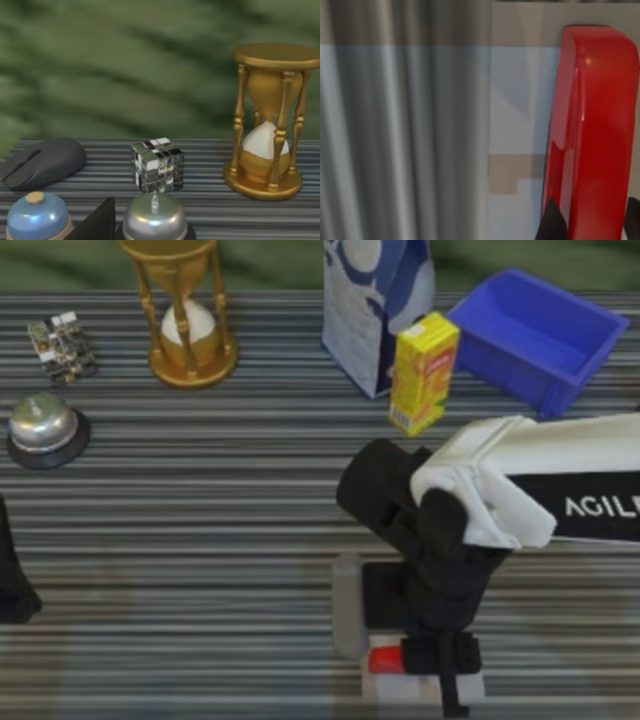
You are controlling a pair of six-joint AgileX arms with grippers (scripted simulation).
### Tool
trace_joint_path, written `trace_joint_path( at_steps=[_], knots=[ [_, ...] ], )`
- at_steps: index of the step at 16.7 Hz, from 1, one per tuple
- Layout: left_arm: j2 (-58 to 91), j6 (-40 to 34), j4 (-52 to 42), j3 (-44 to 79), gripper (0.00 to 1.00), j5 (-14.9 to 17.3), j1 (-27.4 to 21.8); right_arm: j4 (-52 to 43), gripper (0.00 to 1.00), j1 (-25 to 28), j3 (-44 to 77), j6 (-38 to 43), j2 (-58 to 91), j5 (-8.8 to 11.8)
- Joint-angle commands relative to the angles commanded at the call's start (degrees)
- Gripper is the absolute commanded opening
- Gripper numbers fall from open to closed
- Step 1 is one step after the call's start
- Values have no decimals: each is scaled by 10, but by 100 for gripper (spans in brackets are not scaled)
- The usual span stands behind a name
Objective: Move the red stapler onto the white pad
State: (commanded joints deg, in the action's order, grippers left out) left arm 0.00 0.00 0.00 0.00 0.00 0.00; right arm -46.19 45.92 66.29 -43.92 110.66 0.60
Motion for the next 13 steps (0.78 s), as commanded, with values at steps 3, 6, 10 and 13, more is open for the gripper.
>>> trace_joint_path(
  at_steps=[3,6,10,13],
  knots=[
    [0,0,0,0,100,0,0,0,68,0,0,0,0,0],
    [0,0,0,0,100,0,0,0,90,0,0,0,0,0],
    [0,0,0,0,100,0,0,0,100,0,0,0,0,0],
    [0,0,0,0,100,0,0,0,100,0,0,0,0,0]
  ],
)
